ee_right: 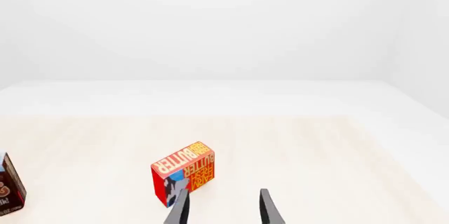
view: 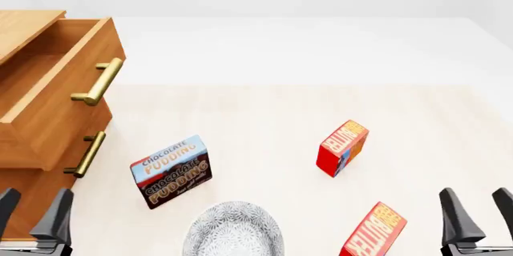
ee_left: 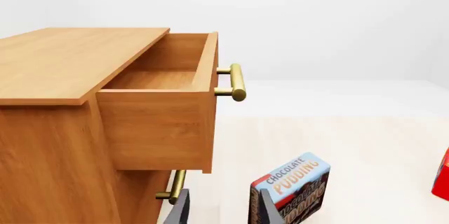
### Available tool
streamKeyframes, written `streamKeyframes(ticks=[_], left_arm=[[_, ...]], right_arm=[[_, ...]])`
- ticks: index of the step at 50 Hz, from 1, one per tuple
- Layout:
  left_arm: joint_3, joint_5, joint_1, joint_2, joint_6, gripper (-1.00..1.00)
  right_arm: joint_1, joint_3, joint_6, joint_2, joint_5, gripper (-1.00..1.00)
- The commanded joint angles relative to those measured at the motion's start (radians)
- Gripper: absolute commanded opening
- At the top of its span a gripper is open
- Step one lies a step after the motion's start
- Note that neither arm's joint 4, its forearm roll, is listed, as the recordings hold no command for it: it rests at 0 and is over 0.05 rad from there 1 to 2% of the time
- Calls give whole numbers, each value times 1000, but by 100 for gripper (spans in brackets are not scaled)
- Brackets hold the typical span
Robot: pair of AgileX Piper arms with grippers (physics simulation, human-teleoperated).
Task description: Put the butter at the front in the top drawer of the cabinet and close it.
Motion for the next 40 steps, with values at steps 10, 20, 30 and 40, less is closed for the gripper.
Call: streamKeyframes(ticks=[10,20,30,40], left_arm=[[-3,0,0,4,0,100],[-8,-22,-8,-2,46,100],[-194,171,-30,35,75,100],[-398,298,-41,155,59,100]], right_arm=[[0,-3,1,3,1,100],[0,-3,1,4,0,100],[0,-3,1,4,0,100],[0,-3,1,4,0,100]])
